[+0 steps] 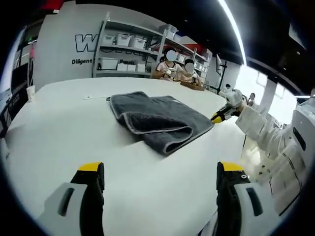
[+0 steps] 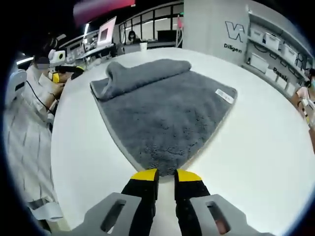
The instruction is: Open the folded towel by lifting each exposed corner and separating the folded layers until the towel lies flat within the target outline without major curled edges
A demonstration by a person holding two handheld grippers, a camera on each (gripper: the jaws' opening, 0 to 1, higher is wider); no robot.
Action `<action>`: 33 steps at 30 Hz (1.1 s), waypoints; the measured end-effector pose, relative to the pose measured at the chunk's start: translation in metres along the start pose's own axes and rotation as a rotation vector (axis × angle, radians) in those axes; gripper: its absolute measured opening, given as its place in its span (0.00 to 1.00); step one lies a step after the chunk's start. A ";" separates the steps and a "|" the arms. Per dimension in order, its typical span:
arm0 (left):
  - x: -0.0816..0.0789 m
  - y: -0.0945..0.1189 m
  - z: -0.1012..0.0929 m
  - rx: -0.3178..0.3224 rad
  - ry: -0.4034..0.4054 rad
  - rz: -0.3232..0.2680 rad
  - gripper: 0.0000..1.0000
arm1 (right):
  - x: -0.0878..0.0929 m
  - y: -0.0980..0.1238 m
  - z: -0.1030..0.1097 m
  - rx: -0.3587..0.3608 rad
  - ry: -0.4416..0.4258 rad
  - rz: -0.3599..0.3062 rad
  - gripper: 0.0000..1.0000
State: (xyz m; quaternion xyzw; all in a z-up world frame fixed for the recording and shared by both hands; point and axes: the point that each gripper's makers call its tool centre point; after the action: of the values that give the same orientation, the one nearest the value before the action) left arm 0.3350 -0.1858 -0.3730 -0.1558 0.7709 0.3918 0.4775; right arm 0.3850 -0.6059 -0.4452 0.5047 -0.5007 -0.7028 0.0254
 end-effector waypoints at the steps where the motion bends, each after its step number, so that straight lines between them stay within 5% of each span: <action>1: 0.000 0.000 0.000 0.001 0.000 0.000 0.93 | 0.000 0.000 0.000 0.002 -0.002 -0.006 0.07; 8: -0.001 -0.002 -0.003 0.016 -0.001 -0.003 0.93 | -0.001 0.000 0.002 0.038 0.025 0.004 0.07; 16: -0.005 0.000 -0.003 0.024 -0.006 -0.016 0.94 | -0.009 0.013 -0.001 0.115 -0.043 -0.030 0.03; 27: -0.008 -0.007 -0.010 0.072 -0.028 -0.017 0.95 | -0.015 0.027 0.030 0.104 -0.065 -0.081 0.26; 33: -0.012 -0.007 -0.012 0.083 -0.040 -0.025 0.95 | -0.023 0.032 0.059 0.104 -0.039 -0.091 0.49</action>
State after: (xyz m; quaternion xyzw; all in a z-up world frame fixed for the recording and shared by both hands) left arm 0.3376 -0.2007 -0.3629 -0.1376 0.7749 0.3564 0.5036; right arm 0.3379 -0.5693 -0.4069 0.5138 -0.5136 -0.6858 -0.0427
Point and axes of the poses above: the point that each gripper's makers call its tool centre point, and the gripper's own axes: y roughly backward along the fingers, z roughly to its left, x roughly out of its underside, and after that the axes turned 1 degree about y, right-handed
